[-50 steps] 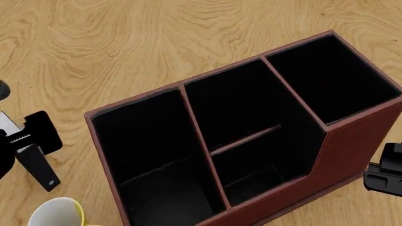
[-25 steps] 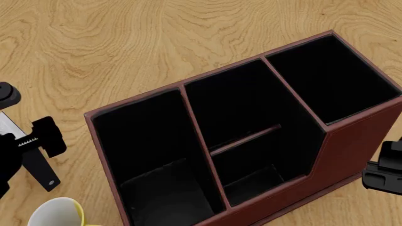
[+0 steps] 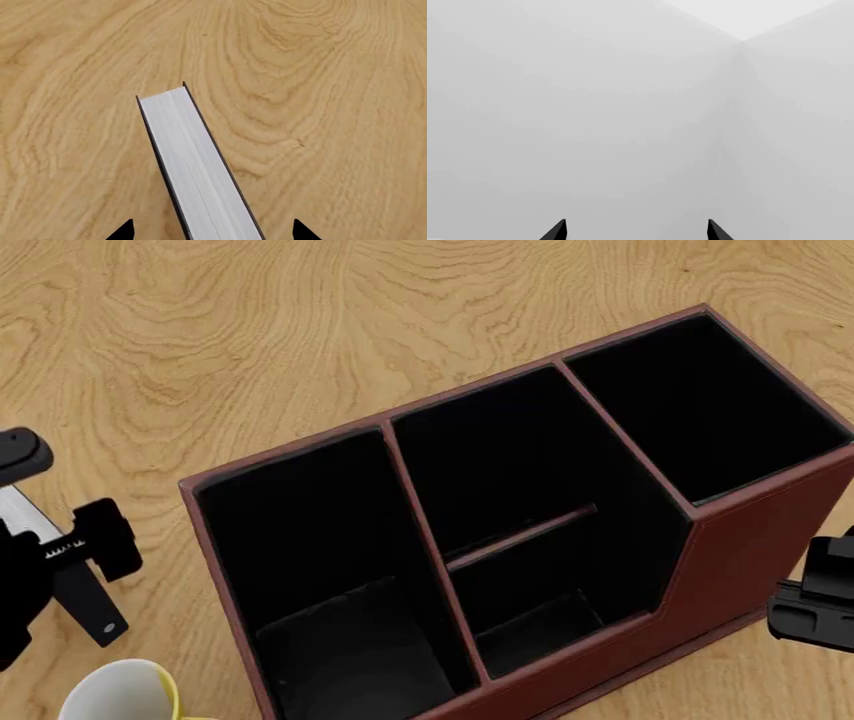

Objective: Pick up the book and place it in the back compartment of the caddy.

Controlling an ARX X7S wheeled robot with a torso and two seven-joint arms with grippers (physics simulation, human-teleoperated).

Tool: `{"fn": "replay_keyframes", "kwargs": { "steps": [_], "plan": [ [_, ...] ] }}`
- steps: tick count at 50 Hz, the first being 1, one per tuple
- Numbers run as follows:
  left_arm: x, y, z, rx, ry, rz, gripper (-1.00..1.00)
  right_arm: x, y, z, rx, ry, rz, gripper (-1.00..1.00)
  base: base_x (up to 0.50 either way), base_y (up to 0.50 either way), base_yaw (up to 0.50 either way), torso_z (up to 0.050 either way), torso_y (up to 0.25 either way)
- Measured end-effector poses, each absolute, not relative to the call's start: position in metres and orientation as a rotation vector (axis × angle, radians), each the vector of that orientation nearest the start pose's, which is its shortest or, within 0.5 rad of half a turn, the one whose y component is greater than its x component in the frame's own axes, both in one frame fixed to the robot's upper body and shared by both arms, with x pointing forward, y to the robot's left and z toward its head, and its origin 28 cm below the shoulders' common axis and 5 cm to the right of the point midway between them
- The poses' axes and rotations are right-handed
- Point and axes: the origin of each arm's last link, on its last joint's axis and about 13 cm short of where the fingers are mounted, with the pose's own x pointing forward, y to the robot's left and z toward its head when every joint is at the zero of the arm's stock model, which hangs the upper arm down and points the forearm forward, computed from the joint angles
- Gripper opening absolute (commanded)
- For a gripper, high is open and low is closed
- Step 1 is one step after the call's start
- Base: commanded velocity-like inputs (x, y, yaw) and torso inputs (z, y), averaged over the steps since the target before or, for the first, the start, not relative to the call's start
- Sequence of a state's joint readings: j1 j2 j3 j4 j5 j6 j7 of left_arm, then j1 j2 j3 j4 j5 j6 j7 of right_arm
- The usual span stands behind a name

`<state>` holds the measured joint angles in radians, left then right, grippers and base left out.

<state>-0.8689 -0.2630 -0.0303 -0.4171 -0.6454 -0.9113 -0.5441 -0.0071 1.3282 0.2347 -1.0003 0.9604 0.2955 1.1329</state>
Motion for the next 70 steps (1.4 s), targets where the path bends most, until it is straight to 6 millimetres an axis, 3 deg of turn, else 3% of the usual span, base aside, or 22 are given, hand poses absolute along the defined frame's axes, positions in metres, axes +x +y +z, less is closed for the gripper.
{"fn": "replay_keyframes", "kwargs": {
  "steps": [27, 28, 55, 70],
  "plan": [
    [0.359, 0.262, 0.134, -0.264, 0.525, 0.356, 1.0, 0.144, -0.177, 0.259, -0.289, -0.568, -0.356, 1.0, 0.0, 0.0, 0.0, 0.0, 0.0],
    [0.359, 0.262, 0.134, -0.264, 0.524, 0.357, -1.0, 0.144, -0.177, 0.259, -0.289, -0.568, -0.356, 1.0, 0.0, 0.0, 0.0, 0.0, 0.0],
    [0.356, 0.266, 0.137, -0.251, 0.482, 0.375, -1.0, 0.145, -0.177, 0.259, -0.29, -0.566, -0.355, 1.0, 0.0, 0.0, 0.0, 0.0, 0.0],
    [0.349, 0.269, 0.152, -0.275, 0.415, 0.359, -1.0, 0.143, -0.176, 0.259, -0.287, -0.569, -0.355, 1.0, 0.0, 0.0, 0.0, 0.0, 0.001]
  ]
}}
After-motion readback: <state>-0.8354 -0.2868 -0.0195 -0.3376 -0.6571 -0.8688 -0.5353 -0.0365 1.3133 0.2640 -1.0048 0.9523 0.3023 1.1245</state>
